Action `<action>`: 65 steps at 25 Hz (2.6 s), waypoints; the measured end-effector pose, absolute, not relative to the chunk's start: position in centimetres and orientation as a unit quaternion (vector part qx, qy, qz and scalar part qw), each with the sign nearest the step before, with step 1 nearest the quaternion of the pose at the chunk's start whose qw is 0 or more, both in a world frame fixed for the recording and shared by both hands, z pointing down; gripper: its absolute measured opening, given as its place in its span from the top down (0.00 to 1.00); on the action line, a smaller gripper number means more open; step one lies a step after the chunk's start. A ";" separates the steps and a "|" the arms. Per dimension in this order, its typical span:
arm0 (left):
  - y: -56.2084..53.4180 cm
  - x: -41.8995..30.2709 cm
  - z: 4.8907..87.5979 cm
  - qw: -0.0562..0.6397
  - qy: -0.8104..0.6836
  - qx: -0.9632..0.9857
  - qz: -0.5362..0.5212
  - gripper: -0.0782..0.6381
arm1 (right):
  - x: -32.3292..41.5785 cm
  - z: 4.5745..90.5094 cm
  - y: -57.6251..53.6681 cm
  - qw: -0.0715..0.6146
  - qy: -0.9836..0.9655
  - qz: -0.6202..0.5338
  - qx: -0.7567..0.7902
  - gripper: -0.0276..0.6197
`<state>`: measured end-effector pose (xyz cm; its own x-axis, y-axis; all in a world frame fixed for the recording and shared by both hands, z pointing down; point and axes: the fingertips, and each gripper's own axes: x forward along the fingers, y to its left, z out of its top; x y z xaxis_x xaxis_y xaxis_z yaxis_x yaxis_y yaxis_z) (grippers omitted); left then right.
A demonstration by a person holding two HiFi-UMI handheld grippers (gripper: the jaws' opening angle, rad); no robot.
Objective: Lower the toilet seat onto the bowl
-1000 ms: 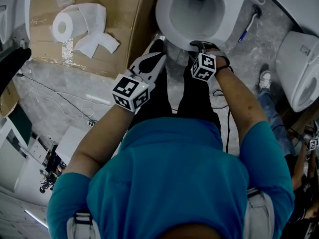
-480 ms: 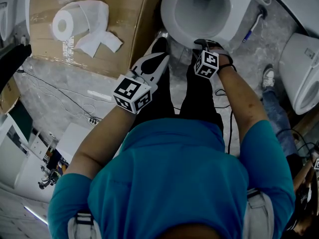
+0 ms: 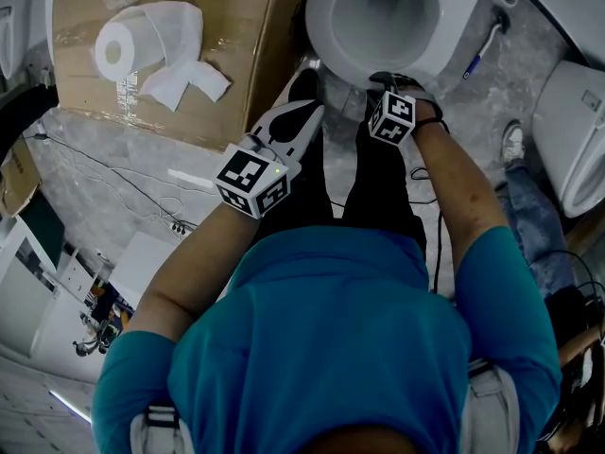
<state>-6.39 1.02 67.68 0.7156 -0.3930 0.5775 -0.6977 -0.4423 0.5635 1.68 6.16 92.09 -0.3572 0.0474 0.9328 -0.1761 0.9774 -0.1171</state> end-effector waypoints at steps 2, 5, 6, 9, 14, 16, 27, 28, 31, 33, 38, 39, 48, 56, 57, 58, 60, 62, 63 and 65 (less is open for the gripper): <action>0.9 -6.3 67.7 0.413 -0.329 0.829 0.184 0.88 | 1.7 92.2 6.1 0.566 -0.817 0.100 0.039 0.77; 1.1 -6.2 67.8 0.412 -0.326 0.830 0.185 0.88 | 1.5 92.3 6.1 0.570 -0.814 0.102 0.037 0.77; 1.1 -6.2 67.7 0.412 -0.325 0.831 0.185 0.88 | 1.5 92.3 6.1 0.572 -0.813 0.103 0.037 0.77; 0.9 -6.0 67.3 0.410 -0.323 0.833 0.183 0.88 | 1.6 92.3 6.2 0.576 -0.809 0.112 0.038 0.77; 0.8 -6.3 66.2 0.405 -0.321 0.836 0.184 0.88 | 1.7 90.8 6.1 0.566 -0.813 0.121 0.059 0.83; 0.7 -6.5 65.6 0.402 -0.321 0.837 0.184 0.88 | 2.0 89.9 6.2 0.560 -0.816 0.126 0.066 0.83; -2.1 -6.3 59.0 0.366 -0.311 0.863 0.158 0.88 | 3.1 81.0 2.0 0.500 -0.831 0.175 0.172 0.92; -2.5 -6.2 58.1 0.361 -0.311 0.866 0.154 0.88 | 3.0 79.8 1.6 0.492 -0.832 0.178 0.181 0.93; -3.7 -6.2 55.3 0.347 -0.310 0.874 0.141 0.88 | 2.7 76.0 0.3 0.462 -0.840 0.195 0.208 0.95; -4.5 -6.2 53.3 0.340 -0.308 0.879 0.131 0.88 | 2.5 73.3 -0.5 0.434 -0.846 0.213 0.225 0.95; -6.5 -6.6 48.1 0.316 -0.296 0.895 0.108 0.88 | 3.3 66.1 -3.9 0.357 -0.848 0.254 0.297 0.96; -6.9 -6.7 47.0 0.311 -0.294 0.898 0.104 0.88 | 3.6 64.5 -4.6 0.342 -0.848 0.258 0.313 0.96; -9.9 -7.8 35.7 0.271 -0.258 0.926 0.055 0.88 | 4.9 49.8 -8.3 0.254 -0.843 0.249 0.403 0.96; -12.6 -8.4 25.4 0.245 -0.200 0.949 -0.002 0.88 | 5.8 37.3 -9.9 0.204 -0.833 0.215 0.467 0.96; -12.7 -8.6 24.2 0.241 -0.193 0.951 -0.007 0.88 | 5.8 35.7 -9.9 0.198 -0.832 0.210 0.473 0.96; -12.7 -8.8 23.1 0.238 -0.186 0.953 -0.011 0.88 | 5.8 34.2 -9.8 0.193 -0.832 0.205 0.479 0.96; -12.7 -9.3 21.2 0.235 -0.175 0.956 -0.017 0.88 | 5.9 31.4 -9.6 0.181 -0.830 0.194 0.491 0.96; -12.7 -9.4 19.6 0.230 -0.163 0.959 -0.021 0.88 | 6.4 28.8 -9.3 0.166 -0.826 0.184 0.506 0.96; -12.6 -9.5 19.0 0.228 -0.158 0.961 -0.020 0.88 | 6.7 27.6 -9.1 0.157 -0.823 0.182 0.514 0.96; -12.4 -9.5 17.9 0.224 -0.150 0.963 -0.017 0.88 | 7.3 25.7 -8.5 0.136 -0.817 0.183 0.529 0.96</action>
<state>-9.51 -12.45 17.90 0.9546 -0.2960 0.0336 -0.2804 -0.8546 0.4372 7.34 -8.49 25.67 -0.4024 -0.8155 0.4160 -0.9150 0.3726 -0.1548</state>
